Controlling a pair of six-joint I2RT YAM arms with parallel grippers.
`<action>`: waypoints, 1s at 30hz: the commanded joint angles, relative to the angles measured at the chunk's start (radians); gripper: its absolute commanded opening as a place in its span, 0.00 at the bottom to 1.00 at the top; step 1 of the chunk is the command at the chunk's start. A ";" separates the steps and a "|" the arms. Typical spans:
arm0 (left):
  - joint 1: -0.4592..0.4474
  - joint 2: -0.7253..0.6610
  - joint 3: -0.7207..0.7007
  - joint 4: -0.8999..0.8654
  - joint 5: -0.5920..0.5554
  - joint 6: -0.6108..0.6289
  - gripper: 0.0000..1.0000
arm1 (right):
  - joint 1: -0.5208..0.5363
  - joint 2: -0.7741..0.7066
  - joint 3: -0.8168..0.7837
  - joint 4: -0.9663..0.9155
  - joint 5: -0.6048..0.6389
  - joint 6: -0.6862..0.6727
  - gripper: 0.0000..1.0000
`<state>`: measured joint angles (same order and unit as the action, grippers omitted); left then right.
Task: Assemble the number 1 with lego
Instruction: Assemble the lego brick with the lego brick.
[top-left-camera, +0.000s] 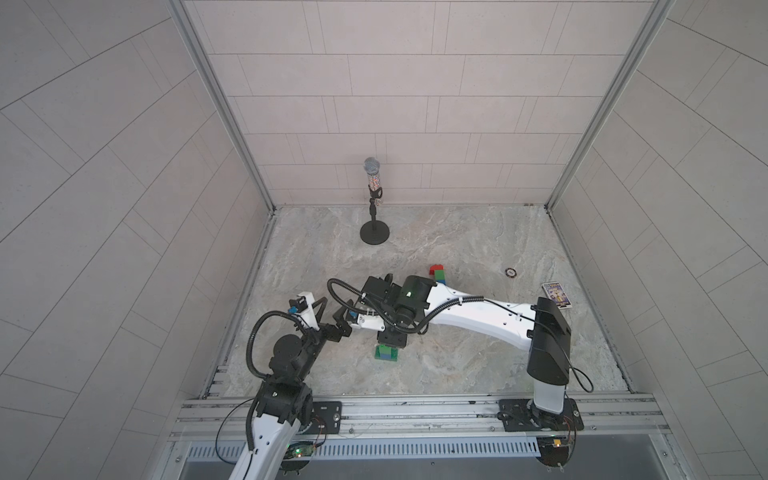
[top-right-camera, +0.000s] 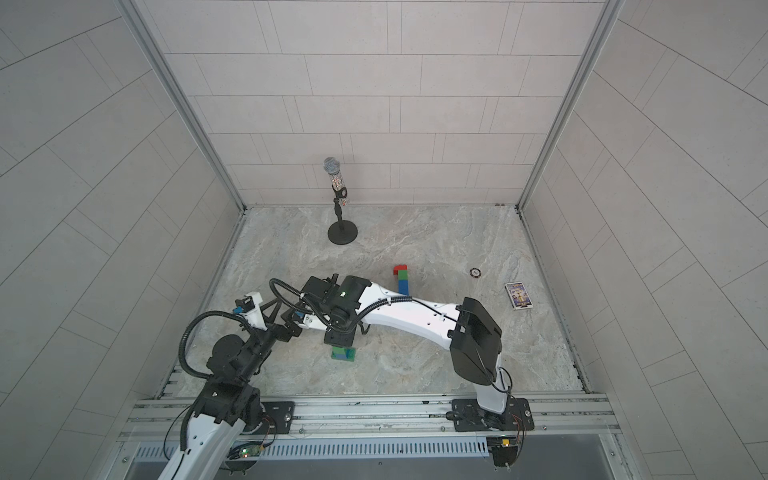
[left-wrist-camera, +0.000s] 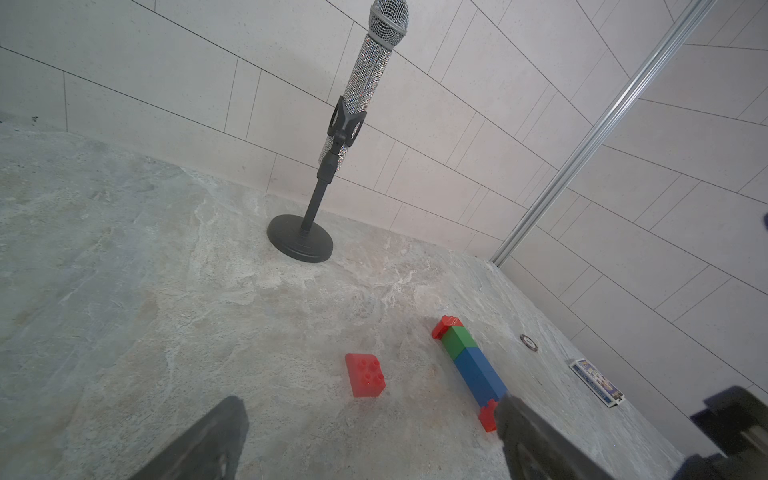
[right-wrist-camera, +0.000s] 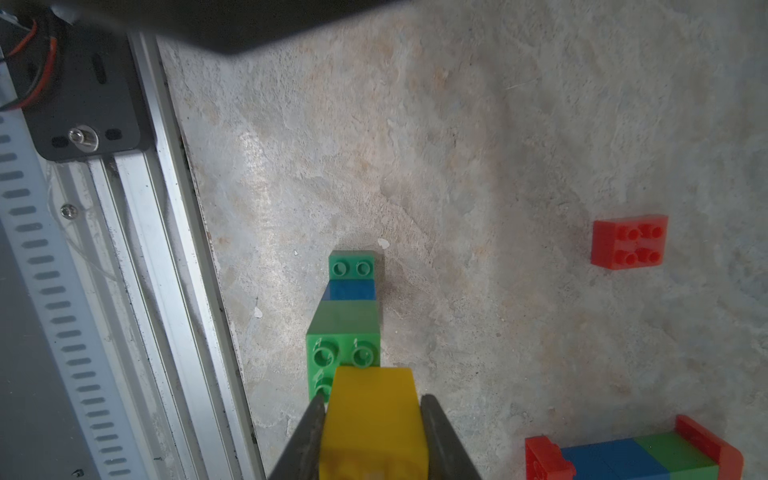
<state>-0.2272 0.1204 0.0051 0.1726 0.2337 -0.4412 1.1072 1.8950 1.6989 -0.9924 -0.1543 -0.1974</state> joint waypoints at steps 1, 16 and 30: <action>0.002 -0.010 -0.019 0.018 -0.002 -0.005 1.00 | 0.008 -0.029 -0.008 -0.008 0.004 0.009 0.00; 0.001 -0.010 -0.019 0.018 -0.003 -0.005 1.00 | 0.024 -0.047 0.050 -0.040 0.003 0.007 0.00; 0.001 -0.027 -0.020 0.022 0.053 0.009 1.00 | 0.033 -0.022 -0.029 0.027 -0.014 0.002 0.00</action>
<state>-0.2272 0.1081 0.0051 0.1726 0.2562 -0.4400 1.1389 1.8854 1.6890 -0.9668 -0.1688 -0.1867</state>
